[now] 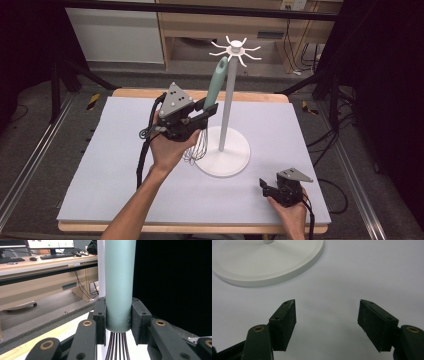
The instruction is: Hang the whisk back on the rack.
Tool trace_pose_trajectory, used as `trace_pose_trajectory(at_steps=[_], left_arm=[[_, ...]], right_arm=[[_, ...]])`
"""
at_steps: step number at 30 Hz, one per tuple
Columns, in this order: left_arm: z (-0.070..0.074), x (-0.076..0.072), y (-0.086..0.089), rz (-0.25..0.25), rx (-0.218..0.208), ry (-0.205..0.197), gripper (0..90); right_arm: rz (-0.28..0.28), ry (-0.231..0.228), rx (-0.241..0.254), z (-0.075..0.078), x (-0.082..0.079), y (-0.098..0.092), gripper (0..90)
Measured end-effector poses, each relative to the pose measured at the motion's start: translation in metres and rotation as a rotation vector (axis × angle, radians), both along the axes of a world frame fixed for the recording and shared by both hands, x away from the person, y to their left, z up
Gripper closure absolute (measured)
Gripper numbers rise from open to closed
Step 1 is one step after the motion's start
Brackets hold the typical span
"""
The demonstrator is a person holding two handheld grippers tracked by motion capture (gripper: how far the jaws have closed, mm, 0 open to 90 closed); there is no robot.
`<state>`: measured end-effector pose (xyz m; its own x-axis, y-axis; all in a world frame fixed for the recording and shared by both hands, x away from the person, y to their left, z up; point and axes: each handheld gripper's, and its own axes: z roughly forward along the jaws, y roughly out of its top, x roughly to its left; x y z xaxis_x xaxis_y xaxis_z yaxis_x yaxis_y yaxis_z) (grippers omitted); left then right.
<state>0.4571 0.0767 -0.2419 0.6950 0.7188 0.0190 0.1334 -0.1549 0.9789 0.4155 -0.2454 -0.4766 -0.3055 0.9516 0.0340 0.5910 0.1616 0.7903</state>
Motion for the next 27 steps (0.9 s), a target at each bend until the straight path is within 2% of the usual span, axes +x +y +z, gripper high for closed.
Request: trace_pose_trajectory(at_steps=[11, 27], left_arm=[[-0.005, 0.01, -0.008, 0.005, 0.004, 0.015, 68.6], [-0.009, 0.018, -0.018, 0.035, 0.017, -0.004, 68.5]], right_arm=[[0.002, -0.003, 0.001, 0.0, 0.0, -0.002, 31.3], [0.002, 0.001, -0.002, 0.0, 0.0, -0.001, 31.3]])
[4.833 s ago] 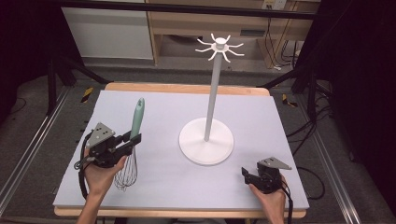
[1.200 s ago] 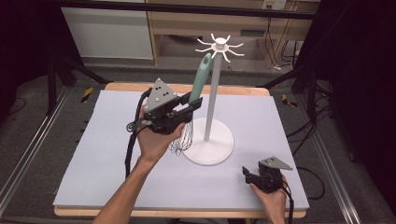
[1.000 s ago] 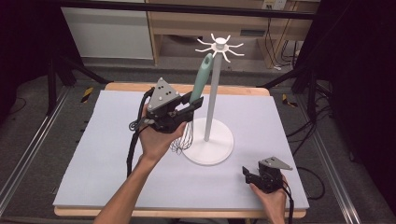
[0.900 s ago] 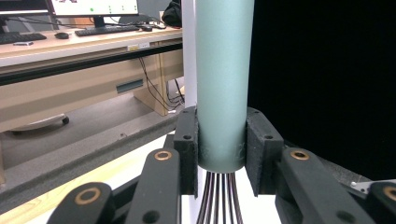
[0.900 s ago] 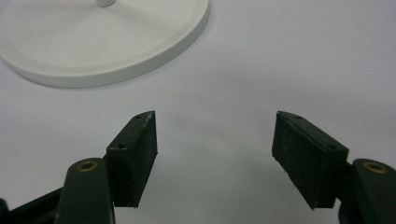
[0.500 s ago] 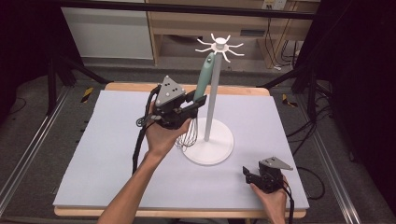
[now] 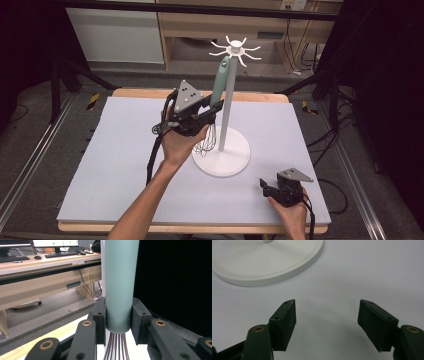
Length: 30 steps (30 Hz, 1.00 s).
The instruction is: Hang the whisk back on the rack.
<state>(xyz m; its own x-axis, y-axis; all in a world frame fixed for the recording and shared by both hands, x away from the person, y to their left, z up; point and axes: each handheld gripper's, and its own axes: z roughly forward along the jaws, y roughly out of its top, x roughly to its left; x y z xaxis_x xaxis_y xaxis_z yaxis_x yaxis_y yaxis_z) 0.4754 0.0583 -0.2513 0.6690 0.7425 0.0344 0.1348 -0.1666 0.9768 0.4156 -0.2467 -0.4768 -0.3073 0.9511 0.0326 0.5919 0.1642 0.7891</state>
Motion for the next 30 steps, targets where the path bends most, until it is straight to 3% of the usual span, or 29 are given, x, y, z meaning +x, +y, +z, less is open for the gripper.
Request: trace_pose_trajectory(at_steps=[30], left_arm=[[-0.0048, 0.0067, -0.0077, 0.005, -0.002, -0.024, 67.9]], right_arm=[[0.0, 0.001, -0.004, -0.0006, 0.0003, 0.0, 31.1]])
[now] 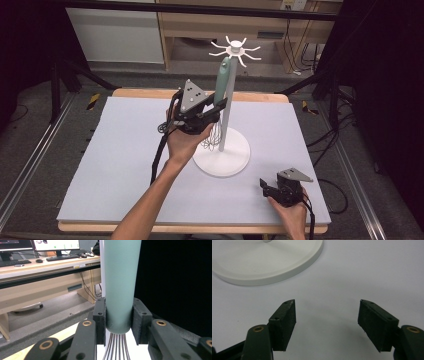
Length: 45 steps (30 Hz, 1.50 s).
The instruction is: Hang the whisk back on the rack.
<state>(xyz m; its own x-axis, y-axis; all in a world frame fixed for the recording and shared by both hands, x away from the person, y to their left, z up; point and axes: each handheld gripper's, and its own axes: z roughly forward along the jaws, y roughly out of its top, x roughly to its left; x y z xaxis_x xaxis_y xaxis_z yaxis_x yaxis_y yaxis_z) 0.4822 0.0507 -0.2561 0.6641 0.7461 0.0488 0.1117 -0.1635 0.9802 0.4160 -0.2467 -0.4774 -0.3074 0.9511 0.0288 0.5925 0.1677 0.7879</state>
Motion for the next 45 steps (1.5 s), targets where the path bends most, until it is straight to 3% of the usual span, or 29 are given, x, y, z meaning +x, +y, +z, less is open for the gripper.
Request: trace_pose_trajectory(at_steps=[5, 19, 32, 45], left_arm=[[0.002, -0.003, 0.002, -0.012, -0.021, -0.004, 64.2], [-0.003, -0.016, 0.017, -0.03, 0.015, -0.005, 52.3], [-0.038, -0.028, 0.048, -0.037, 0.052, 0.04, 44.4], [-0.083, -0.027, 0.074, -0.008, 0.094, 0.131, 41.2]], right_arm=[[-0.001, 0.0, 0.001, 0.0, 0.0, 0.0, 31.1], [-0.009, 0.002, 0.008, 0.0, 0.0, -0.001, 31.0], [-0.013, -0.001, 0.001, 0.0, -0.001, -0.003, 29.3], [-0.017, 0.003, 0.0, -0.002, -0.002, -0.003, 29.0]])
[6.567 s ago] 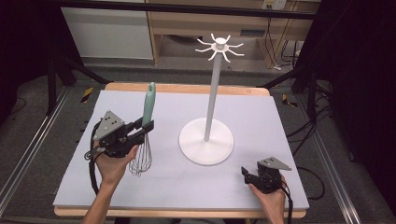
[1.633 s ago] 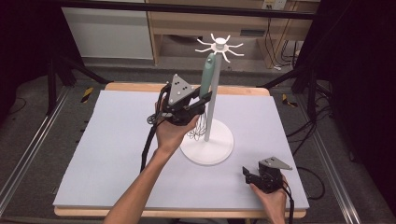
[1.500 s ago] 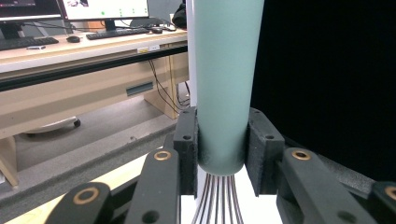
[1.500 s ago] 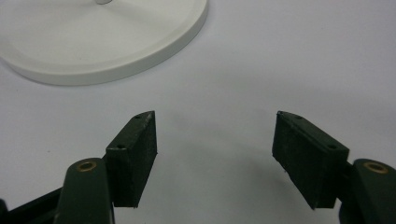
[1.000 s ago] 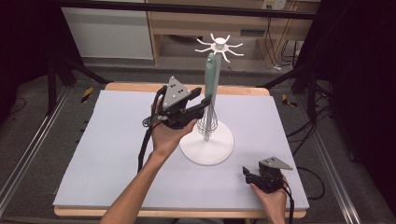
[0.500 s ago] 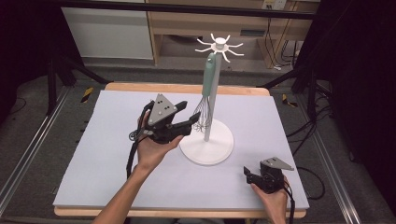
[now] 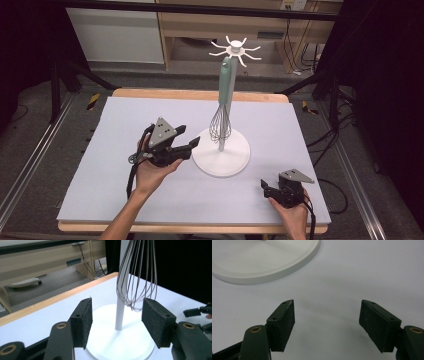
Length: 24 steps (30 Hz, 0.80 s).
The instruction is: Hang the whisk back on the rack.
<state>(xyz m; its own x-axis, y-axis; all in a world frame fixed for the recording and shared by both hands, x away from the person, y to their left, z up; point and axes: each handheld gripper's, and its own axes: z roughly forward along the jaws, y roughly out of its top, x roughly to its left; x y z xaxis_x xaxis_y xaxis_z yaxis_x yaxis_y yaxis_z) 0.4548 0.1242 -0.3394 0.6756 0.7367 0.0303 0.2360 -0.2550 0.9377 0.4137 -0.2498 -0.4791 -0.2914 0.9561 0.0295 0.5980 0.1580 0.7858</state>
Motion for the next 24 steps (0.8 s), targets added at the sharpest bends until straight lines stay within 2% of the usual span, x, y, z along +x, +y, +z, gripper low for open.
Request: trace_pose_trajectory(at_steps=[12, 15, 24], left_arm=[[-0.035, -0.005, 0.03, 0.049, 0.037, 0.056, 37.9], [-0.045, -0.007, 0.038, 0.06, 0.061, 0.07, 37.0], [-0.073, -0.009, 0.063, 0.12, 0.097, 0.111, 34.0]], right_arm=[[-0.004, 0.002, 0.0, 0.0, -0.001, -0.001, 27.9], [-0.007, 0.005, 0.001, -0.001, 0.0, -0.002, 27.6], [-0.019, 0.004, -0.004, -0.001, -0.001, -0.004, 25.9]])
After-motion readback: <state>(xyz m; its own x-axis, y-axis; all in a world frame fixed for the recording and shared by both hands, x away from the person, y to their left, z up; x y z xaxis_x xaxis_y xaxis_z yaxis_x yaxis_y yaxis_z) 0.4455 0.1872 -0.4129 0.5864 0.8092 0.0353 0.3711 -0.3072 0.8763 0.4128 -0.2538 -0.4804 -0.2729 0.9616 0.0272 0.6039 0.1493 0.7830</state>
